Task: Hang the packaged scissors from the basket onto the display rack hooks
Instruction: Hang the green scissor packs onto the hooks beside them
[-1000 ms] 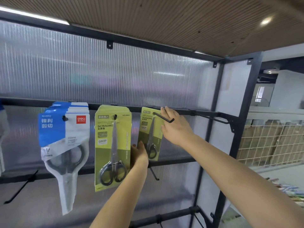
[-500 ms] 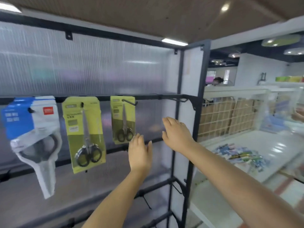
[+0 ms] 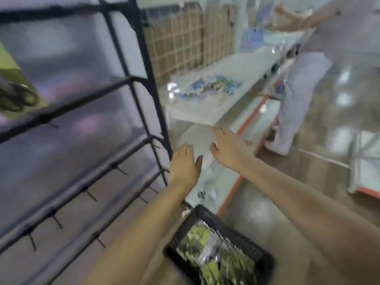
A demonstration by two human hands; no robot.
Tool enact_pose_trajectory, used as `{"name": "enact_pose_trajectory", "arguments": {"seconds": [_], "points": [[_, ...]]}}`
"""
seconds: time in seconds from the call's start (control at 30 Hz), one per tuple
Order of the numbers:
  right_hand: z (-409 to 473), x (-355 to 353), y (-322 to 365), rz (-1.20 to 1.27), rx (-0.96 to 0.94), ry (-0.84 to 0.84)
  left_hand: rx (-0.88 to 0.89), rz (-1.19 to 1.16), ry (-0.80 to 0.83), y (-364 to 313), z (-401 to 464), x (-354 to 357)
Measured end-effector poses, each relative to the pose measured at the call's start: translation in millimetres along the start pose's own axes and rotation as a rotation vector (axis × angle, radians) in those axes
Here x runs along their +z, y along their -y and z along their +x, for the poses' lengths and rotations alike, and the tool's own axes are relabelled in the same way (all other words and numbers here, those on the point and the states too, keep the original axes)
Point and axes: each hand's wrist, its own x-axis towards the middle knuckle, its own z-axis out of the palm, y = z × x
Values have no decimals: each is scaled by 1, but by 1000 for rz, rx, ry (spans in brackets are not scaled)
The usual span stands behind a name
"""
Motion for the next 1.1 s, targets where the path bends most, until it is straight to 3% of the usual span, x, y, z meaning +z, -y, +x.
{"name": "enact_pose_trajectory", "arguments": {"seconds": [0.27,0.53,0.7,0.93,1.1], "points": [[-148,153,-101,192,367,292,14,19,521,-9,-100,162],[-301,315,-128,350,775,523,-16,111,889,72,-189,299],[-372,409,-119,403,938,705,49,318,1093,130,-236,378],[-390,510,-131,472,1009,670,141,390,1164,169,-249,479],[-357,581,-164,421,1022,447,142,291,1119,180,-244,559]]}}
